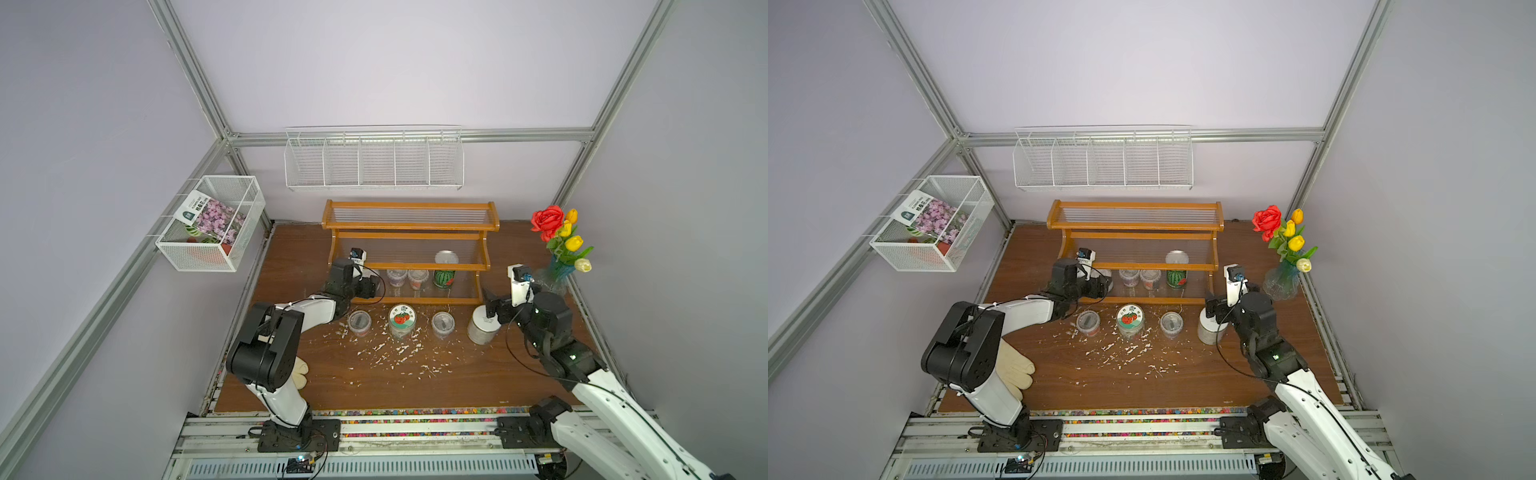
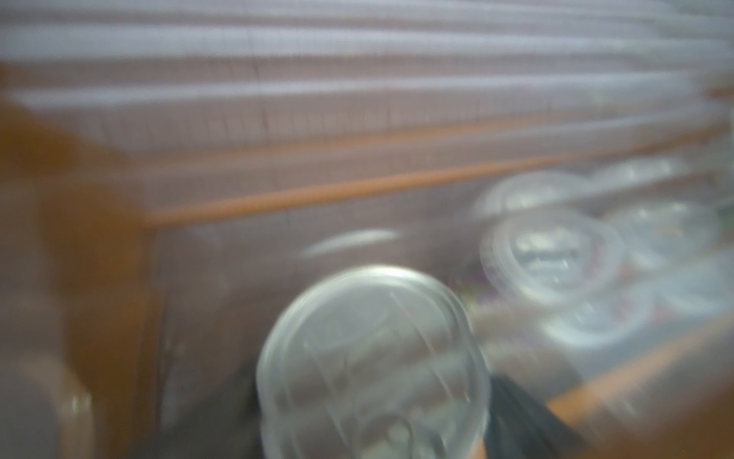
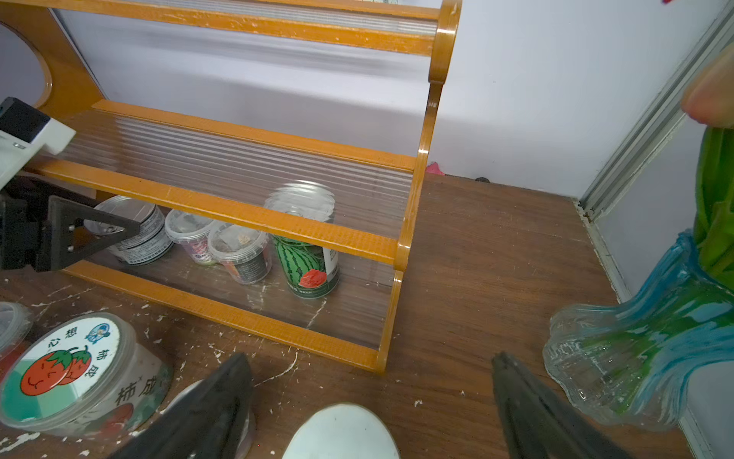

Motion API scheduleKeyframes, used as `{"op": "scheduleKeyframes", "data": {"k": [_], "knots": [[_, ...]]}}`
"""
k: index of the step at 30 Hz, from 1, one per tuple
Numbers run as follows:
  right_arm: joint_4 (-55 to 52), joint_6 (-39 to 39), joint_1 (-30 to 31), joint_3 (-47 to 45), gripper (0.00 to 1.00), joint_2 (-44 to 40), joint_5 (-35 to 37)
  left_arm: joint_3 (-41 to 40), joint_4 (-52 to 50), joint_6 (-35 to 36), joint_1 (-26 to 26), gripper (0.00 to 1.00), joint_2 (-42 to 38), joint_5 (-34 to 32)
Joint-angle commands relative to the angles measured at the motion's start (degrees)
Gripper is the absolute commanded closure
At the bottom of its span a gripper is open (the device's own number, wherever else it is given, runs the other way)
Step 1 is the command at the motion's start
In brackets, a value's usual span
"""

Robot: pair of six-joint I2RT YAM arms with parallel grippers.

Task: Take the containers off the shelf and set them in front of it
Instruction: 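Pick up a container from the shelf.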

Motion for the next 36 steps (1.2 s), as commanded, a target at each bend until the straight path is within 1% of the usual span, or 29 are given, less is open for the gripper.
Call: {"op": "scheduleKeyframes", "data": {"k": [1,9,17,21,25,27,30,36], "knots": [[0.13,-0.67,-0.29,1.58,0.03,0.46,-0.33,-1.72,-2.59,0.19,0.27,0.26,-3.08,1.32],[0.49,-0.46,-0.24,1.71,0.03,1.1,-1.08,-3.68,-3.5,-0.3,0.33,0.27,-7.95,1.9],[0.22,-0.32,-0.24,1.89,0.03,0.98,-1.59,-4.52,-7.4,-1.0,0.29,0.26,-12.34,2.87],[0.18,-0.19,-0.26,1.96,0.03,1.03,-2.7,-5.14,-12.25,-1.56,0.16,0.26,-15.82,4.16],[-0.35,0.21,-0.24,2.41,0.03,1.51,-6.98,-6.29,-17.87,-1.74,-0.77,0.26,-21.79,3.63],[-0.26,0.91,-0.24,2.41,0.03,1.55,-9.64,-6.67,-20.78,-1.81,-2.13,0.26,-25.12,3.09],[0.1,1.96,-0.24,2.54,0.03,1.79,-14.72,-6.65,-26.66,-3.45,-5.72,0.26,-29.88,0.49],[1.44,3.1,-0.24,2.07,0.03,2.33,-24.1,-8.33,-37.66,-11.43,-14.78,0.26,-40.2,-6.76]]}}
